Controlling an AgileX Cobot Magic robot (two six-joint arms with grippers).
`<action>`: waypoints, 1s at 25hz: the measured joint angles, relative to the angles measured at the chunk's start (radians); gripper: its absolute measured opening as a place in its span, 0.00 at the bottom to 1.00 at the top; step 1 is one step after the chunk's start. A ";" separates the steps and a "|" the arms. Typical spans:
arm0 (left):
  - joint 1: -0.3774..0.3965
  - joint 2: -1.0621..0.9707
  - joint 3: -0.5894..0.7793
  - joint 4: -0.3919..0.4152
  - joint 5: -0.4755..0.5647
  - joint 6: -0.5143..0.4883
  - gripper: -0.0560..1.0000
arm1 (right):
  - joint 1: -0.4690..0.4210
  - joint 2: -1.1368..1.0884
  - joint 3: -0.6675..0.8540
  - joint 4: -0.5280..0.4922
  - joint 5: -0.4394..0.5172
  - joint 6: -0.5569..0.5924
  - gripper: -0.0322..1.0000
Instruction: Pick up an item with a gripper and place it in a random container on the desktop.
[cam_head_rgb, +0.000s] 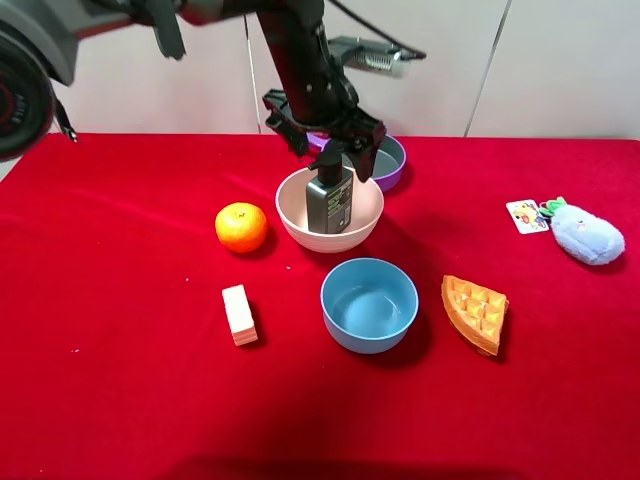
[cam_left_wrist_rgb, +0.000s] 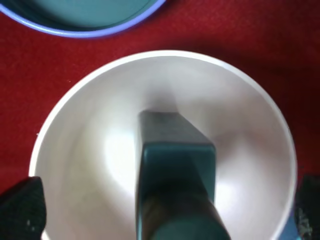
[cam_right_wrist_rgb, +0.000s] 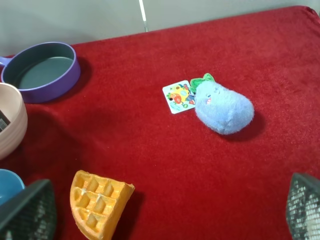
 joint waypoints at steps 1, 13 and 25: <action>0.000 -0.004 -0.014 -0.001 0.025 0.000 0.99 | 0.000 0.000 0.000 0.000 0.000 0.000 0.70; 0.000 -0.040 -0.111 -0.006 0.088 0.000 0.99 | 0.000 0.000 0.000 0.000 0.000 0.000 0.70; -0.033 -0.160 -0.110 0.022 0.089 0.000 0.99 | 0.000 0.000 0.000 0.002 0.000 0.000 0.70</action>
